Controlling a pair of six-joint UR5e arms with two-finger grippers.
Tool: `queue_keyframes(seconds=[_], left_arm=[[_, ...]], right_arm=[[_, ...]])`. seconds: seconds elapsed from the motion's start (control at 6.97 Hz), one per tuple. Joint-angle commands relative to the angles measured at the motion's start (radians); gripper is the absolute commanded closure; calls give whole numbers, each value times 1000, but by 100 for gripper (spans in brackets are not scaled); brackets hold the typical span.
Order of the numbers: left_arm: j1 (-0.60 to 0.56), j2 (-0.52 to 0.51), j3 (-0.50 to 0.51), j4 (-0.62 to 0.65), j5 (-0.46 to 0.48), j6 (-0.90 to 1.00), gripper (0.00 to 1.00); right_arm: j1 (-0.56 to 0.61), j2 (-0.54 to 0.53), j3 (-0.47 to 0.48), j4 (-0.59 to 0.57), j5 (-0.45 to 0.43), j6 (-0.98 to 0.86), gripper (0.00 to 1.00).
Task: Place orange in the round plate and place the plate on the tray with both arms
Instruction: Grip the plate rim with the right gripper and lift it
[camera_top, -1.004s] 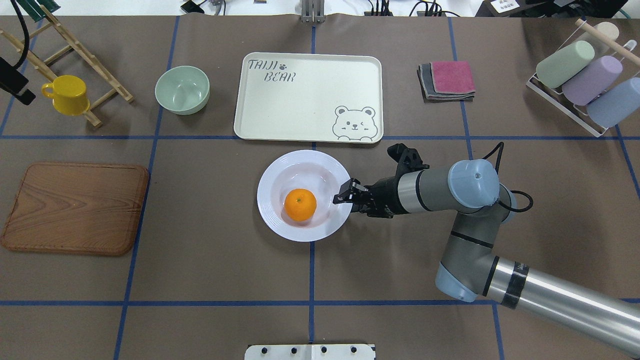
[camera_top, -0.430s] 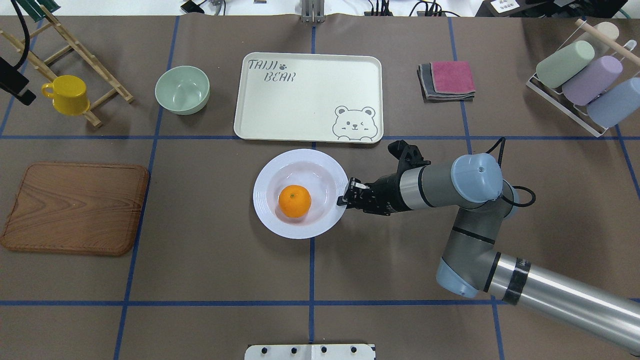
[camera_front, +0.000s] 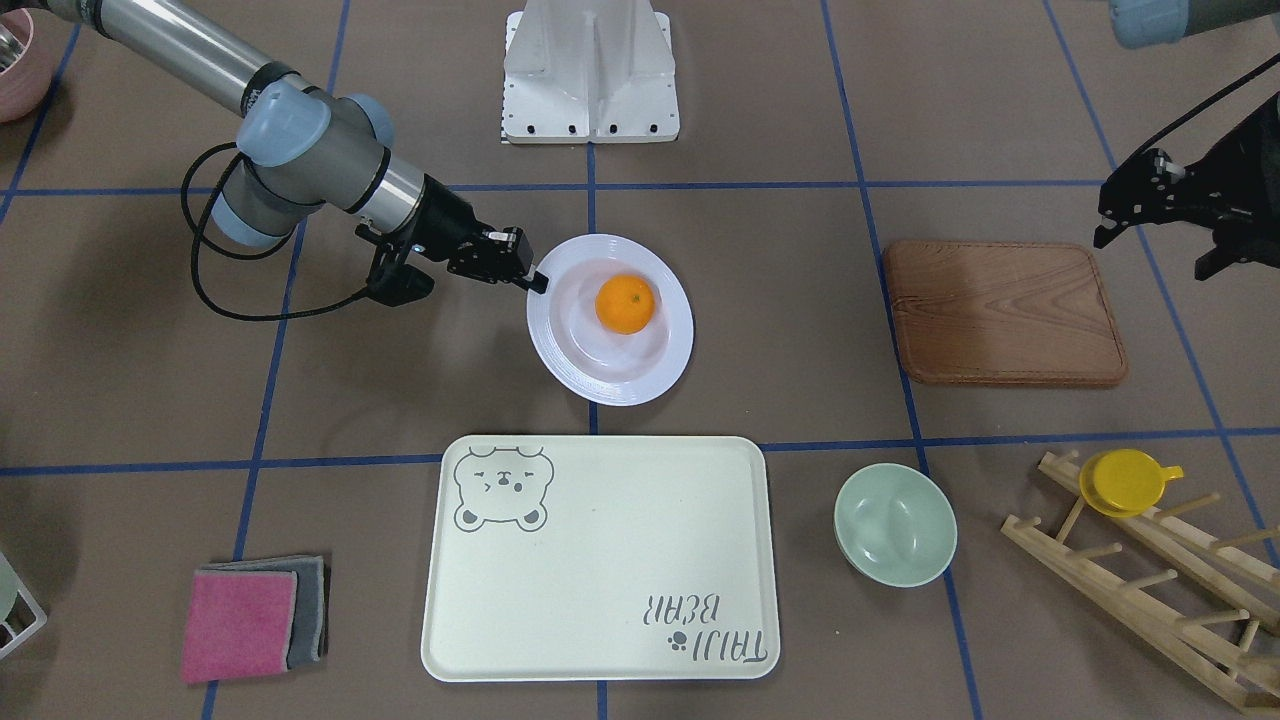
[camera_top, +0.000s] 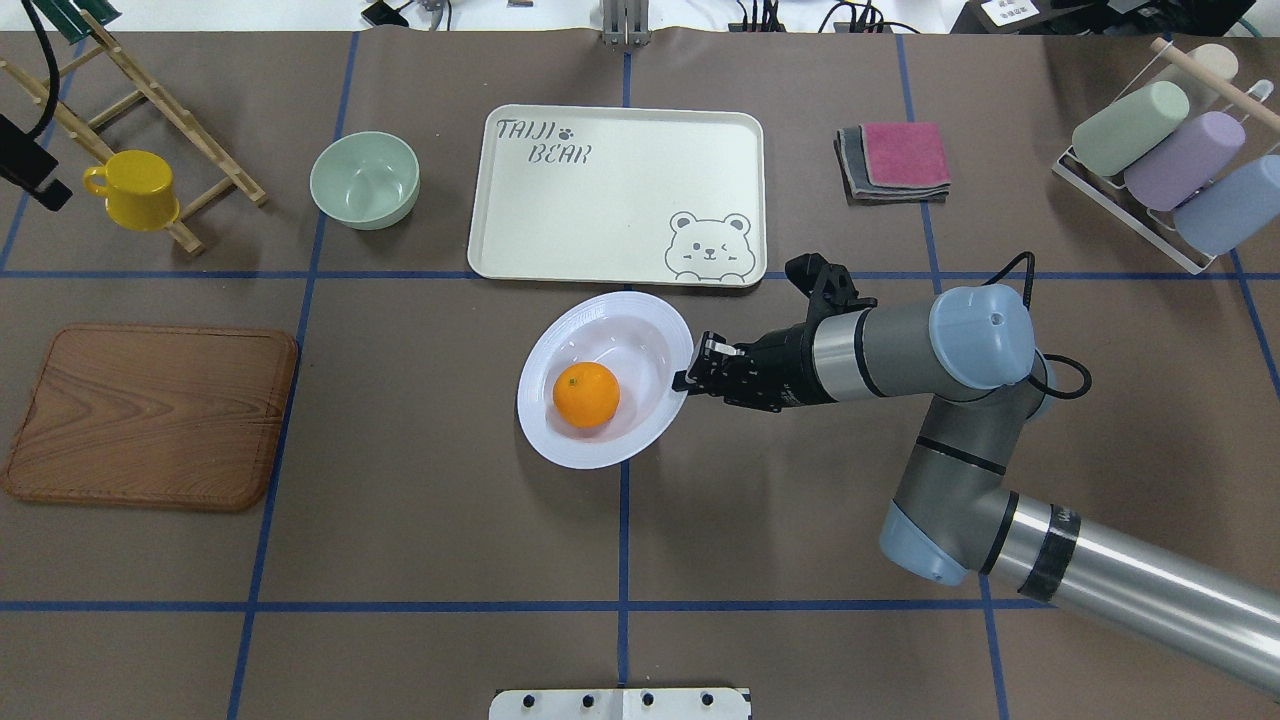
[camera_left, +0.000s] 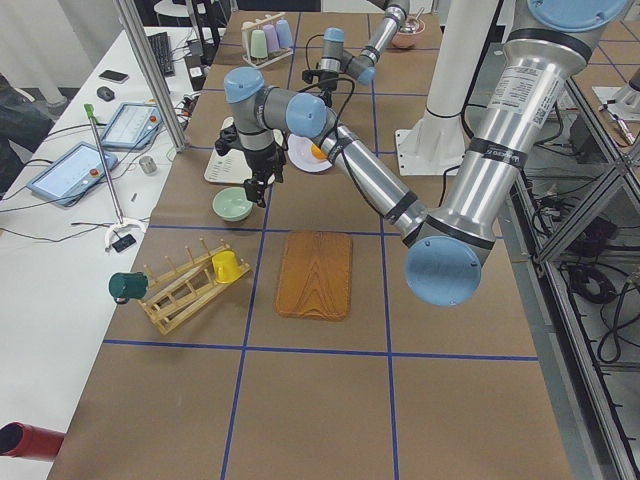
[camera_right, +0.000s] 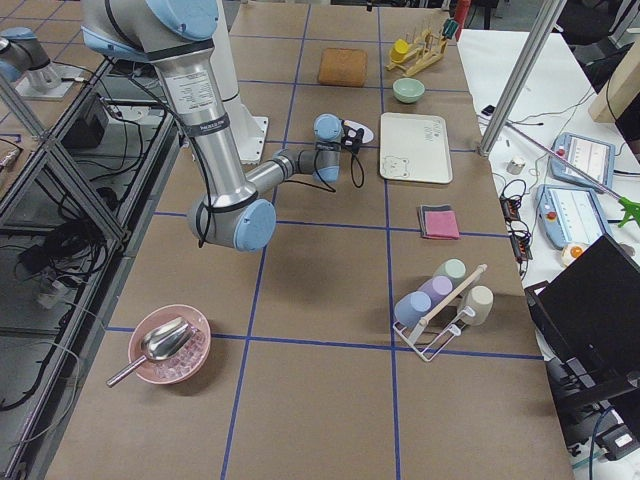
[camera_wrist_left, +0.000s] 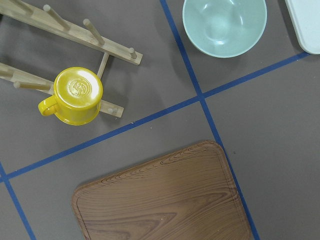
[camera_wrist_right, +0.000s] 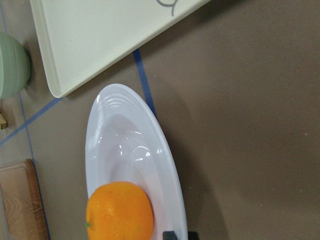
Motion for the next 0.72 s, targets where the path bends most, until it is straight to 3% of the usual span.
queue_keyframes(seconds=[0.0, 0.57], left_arm=[[-1, 0, -3, 0, 0, 0, 1], [-1, 0, -4, 0, 0, 0, 1]], right_arm=[[21, -9, 54, 0, -19, -1, 100], [102, -33, 86, 12, -21, -7, 100]])
